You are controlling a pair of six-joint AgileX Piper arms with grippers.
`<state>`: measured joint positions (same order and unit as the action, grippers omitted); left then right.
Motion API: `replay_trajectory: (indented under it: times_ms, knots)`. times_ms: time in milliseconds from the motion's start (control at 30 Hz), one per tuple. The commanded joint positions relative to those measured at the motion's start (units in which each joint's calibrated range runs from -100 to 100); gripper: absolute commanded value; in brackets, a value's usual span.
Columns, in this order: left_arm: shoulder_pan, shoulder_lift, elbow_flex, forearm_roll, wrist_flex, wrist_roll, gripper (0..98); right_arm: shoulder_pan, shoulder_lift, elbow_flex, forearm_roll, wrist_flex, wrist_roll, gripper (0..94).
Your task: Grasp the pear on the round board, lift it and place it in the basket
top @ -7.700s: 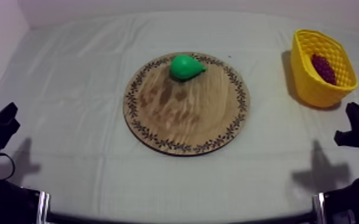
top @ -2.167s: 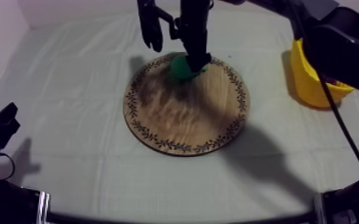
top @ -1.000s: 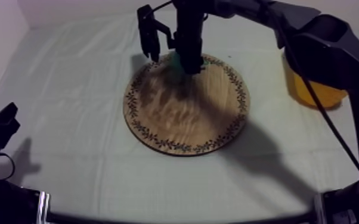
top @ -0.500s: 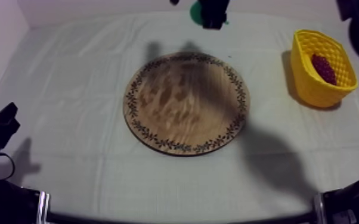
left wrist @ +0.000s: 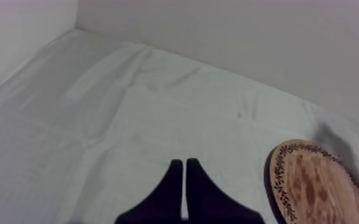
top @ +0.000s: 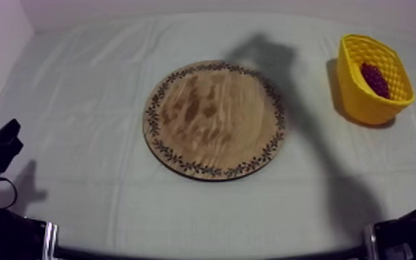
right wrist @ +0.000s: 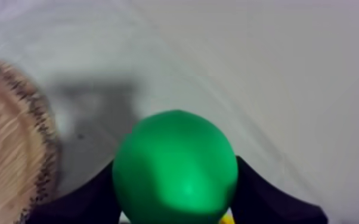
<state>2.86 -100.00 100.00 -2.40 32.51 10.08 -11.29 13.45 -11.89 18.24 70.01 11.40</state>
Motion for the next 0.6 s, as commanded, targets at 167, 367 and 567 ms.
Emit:
replay_trajectory:
  times_ms: [167,367,567]
  knots:
    - [0.0,0.0,0.0,-0.02,0.0,0.0,0.1,6.5,-5.2,10.8,4.0,-5.3,-11.4,41.7]
    - [0.0,0.0,0.0,-0.02,0.0,0.0,0.1,10.0,-7.3,18.8,8.0,-7.6,-17.9,41.1]
    - [0.0,0.0,0.0,-0.02,0.0,0.0,0.1,12.6,-8.3,26.2,8.8,-8.8,-19.3,40.1]
